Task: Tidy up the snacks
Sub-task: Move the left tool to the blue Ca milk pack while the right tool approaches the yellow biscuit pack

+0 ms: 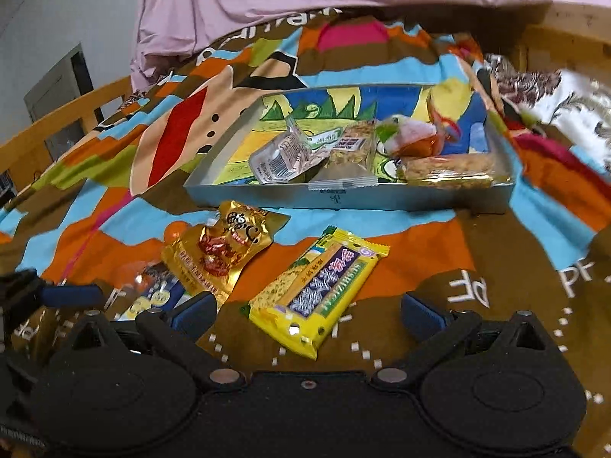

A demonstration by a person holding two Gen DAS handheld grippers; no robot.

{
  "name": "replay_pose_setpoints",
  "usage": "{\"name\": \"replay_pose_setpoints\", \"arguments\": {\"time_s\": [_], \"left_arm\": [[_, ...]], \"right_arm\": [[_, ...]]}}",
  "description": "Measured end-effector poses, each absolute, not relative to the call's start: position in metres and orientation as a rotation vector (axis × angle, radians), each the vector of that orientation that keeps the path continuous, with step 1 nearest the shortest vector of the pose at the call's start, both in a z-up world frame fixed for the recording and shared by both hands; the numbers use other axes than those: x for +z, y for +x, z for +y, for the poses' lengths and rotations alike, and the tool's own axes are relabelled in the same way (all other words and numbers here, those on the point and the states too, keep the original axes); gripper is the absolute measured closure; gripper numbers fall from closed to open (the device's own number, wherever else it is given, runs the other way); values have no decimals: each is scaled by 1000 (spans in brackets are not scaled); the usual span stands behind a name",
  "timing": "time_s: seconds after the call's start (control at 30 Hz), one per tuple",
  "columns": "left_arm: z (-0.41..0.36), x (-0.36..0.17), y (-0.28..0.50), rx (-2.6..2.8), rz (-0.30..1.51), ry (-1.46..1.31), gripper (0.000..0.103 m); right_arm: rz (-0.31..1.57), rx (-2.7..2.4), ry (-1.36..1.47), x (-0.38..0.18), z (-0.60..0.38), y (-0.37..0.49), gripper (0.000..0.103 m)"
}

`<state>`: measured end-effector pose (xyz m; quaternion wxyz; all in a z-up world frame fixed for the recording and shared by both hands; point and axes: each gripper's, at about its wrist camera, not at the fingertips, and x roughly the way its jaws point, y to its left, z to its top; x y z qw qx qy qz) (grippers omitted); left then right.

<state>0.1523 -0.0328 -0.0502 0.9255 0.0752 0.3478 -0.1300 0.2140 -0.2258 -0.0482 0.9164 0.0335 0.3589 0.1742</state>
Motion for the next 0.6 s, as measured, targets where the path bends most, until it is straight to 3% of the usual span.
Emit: {"name": "replay_pose_setpoints", "arguments": {"time_s": [0.17, 0.47, 0.5, 0.6], "left_arm": [[-31, -59, 165, -304, 715, 125, 9], [-16, -71, 171, -302, 735, 46, 31], [-15, -71, 171, -283, 734, 44, 37], [-12, -72, 172, -260, 730, 20, 43]], "right_arm": [[760, 367, 97, -59, -222, 235, 1], [737, 344, -23, -73, -202, 242, 1], [732, 342, -31, -74, -201, 240, 3], [722, 329, -61, -73, -200, 234, 13]]}}
